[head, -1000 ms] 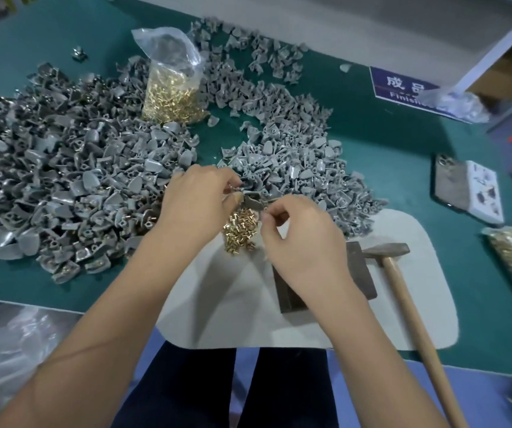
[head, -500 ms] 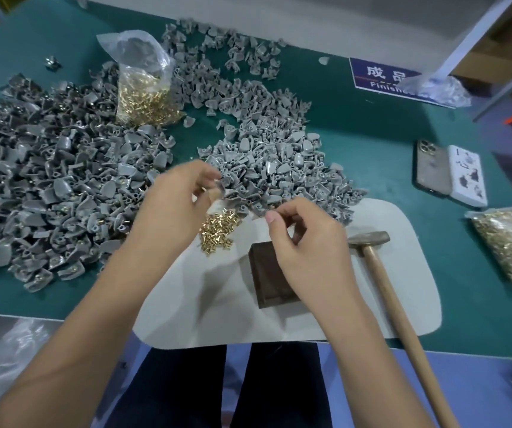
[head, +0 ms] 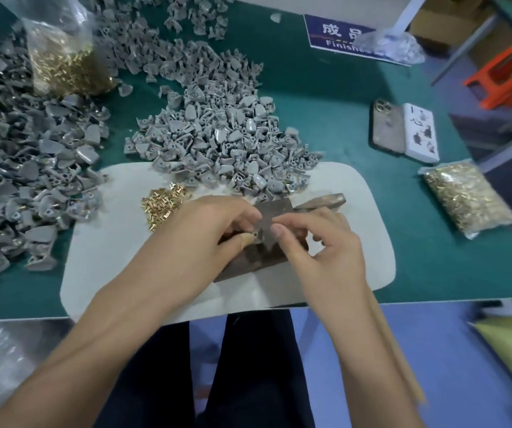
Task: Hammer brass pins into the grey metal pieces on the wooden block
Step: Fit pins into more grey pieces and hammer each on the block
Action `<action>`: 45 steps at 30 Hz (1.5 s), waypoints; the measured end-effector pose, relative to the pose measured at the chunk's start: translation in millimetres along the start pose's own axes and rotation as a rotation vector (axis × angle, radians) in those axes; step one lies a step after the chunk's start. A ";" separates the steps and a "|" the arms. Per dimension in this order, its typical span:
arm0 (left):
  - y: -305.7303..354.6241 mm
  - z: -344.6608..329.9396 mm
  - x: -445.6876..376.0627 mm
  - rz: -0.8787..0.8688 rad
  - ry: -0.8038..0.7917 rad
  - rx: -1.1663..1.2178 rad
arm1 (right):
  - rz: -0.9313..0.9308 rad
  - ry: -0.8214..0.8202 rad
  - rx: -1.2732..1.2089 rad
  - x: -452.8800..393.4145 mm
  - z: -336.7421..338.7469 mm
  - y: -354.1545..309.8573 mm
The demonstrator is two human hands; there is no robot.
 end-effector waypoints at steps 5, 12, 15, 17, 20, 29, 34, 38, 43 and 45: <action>-0.7 -3.8 7.4 -0.011 0.054 0.001 | 0.012 -0.028 -0.003 5.8 -6.9 1.1; -5.4 -3.5 13.7 0.030 0.122 0.011 | 0.016 -0.060 0.022 1.9 -16.2 -0.9; -4.4 -4.1 13.8 0.033 0.122 0.023 | 0.017 -0.059 0.059 -0.5 -14.1 -3.1; -4.3 -4.3 13.4 0.034 0.121 0.026 | 0.033 -0.064 0.123 -1.9 -12.4 -5.7; -6.2 -4.5 13.4 0.041 0.118 0.050 | 0.072 -0.100 0.267 -1.3 -10.5 -13.8; -7.4 -4.4 14.6 0.026 0.155 0.066 | 0.330 -0.183 0.803 -8.7 -5.4 -45.9; -7.1 -4.1 12.9 0.001 0.155 0.034 | 0.437 -0.286 1.000 -13.6 -8.0 -53.7; -6.7 -3.6 13.5 0.003 0.162 0.040 | 0.228 -0.340 0.675 -14.9 -2.0 -42.1; -6.2 -4.3 14.4 0.010 0.169 0.051 | 0.168 -0.208 0.472 -9.8 -6.6 -28.6; -6.1 -4.4 14.8 0.018 0.168 0.046 | 0.157 -0.186 0.450 -9.4 -7.3 -27.3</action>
Point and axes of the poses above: each hand's wrist, its own x-axis away from the middle knuckle, its own z-axis out of the back of the hand, y = z × x, the point moved 1 cm from there along -x, towards the middle knuckle, and after that the axes turned 3 degrees about -z, right-handed, at the moved point
